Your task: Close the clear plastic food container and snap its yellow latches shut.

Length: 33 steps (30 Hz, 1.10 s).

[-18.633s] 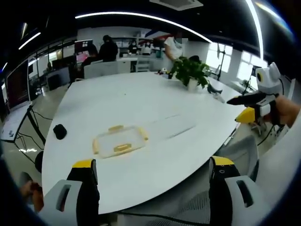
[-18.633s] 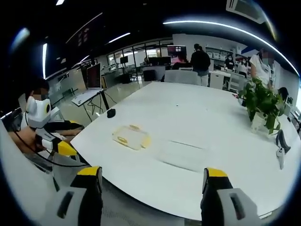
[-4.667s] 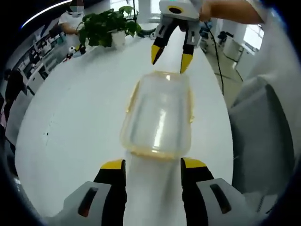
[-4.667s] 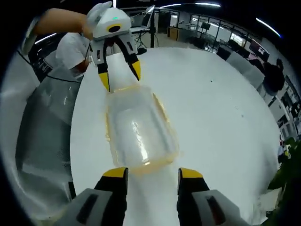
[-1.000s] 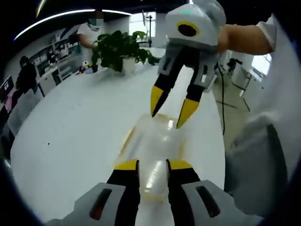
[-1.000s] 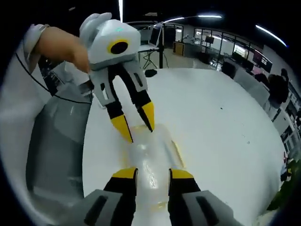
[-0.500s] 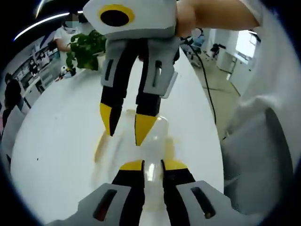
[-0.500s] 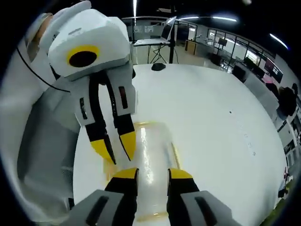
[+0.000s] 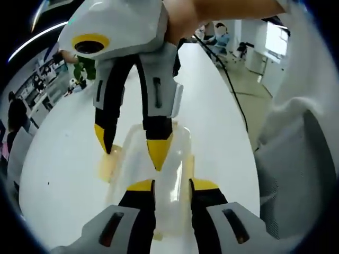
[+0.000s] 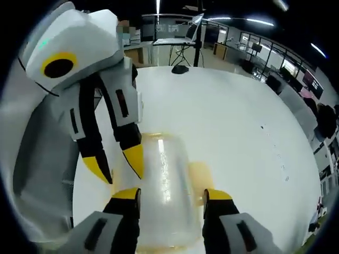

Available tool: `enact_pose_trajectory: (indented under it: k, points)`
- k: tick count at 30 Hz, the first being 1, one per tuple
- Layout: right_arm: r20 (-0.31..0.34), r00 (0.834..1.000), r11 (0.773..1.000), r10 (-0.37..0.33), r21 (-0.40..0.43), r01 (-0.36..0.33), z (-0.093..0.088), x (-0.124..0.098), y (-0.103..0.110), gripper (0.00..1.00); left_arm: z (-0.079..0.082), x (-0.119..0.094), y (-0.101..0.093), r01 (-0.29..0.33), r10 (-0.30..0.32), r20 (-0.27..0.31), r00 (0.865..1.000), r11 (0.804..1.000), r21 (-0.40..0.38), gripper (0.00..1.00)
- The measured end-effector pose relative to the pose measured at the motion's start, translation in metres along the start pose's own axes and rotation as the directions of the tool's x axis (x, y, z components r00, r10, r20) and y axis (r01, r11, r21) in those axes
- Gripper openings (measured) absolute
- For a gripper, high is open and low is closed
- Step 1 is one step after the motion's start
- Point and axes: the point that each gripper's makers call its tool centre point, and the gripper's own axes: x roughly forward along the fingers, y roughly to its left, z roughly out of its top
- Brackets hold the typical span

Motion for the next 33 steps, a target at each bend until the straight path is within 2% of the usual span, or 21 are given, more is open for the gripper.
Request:
enact_pose_trajectory:
  k: [2,5,9,11,14,20,23,24,26,33]
  points:
    - [0.005,0.999,0.999,0.036,0.005,-0.036,0.001,0.002,0.004,0.54,0.001,0.001,0.000,-0.006,0.006,0.011,1.000,1.000,-0.006,0.26]
    - [-0.031,0.996,0.997,0.079,-0.024,-0.079,-0.004,0.007,0.009,0.59,0.001,0.002,-0.001,-0.007,0.007,0.013,1.000,1.000,-0.011,0.28]
    - [-0.052,0.991,0.993,0.120,0.014,-0.120,-0.005,0.011,0.009,0.58,-0.001,0.003,-0.003,-0.021,0.021,-0.003,1.000,0.999,0.036,0.29]
    - [-0.068,0.991,0.993,0.115,-0.005,-0.116,-0.005,0.011,0.007,0.55,-0.001,0.002,-0.003,-0.021,0.021,-0.004,1.000,0.999,0.039,0.30]
    - [-0.087,0.988,0.992,0.128,-0.008,-0.129,-0.005,0.012,0.008,0.55,-0.004,0.002,-0.002,-0.028,0.029,-0.019,0.999,0.998,0.064,0.33]
    - [-0.113,0.980,0.986,0.162,-0.018,-0.165,-0.006,0.015,0.013,0.56,0.002,0.010,-0.004,-0.048,0.050,-0.015,0.999,0.994,0.097,0.38]
    - [-0.129,0.974,0.982,0.184,-0.009,-0.187,-0.007,0.016,0.017,0.56,0.001,0.015,-0.005,-0.072,0.079,-0.035,0.996,0.982,0.176,0.43]
    - [-0.137,0.973,0.981,0.188,-0.014,-0.191,-0.007,0.016,0.016,0.56,0.000,0.015,-0.004,-0.088,0.103,-0.055,0.993,0.970,0.226,0.44]
    - [-0.155,0.970,0.981,0.187,-0.011,-0.191,-0.007,0.016,0.016,0.56,-0.003,0.016,-0.005,-0.096,0.117,-0.067,0.991,0.960,0.262,0.45]
    - [-0.223,0.956,0.980,0.191,-0.013,-0.199,-0.007,0.018,0.016,0.55,-0.001,0.018,-0.003,-0.116,0.136,-0.071,0.988,0.965,0.234,0.44]
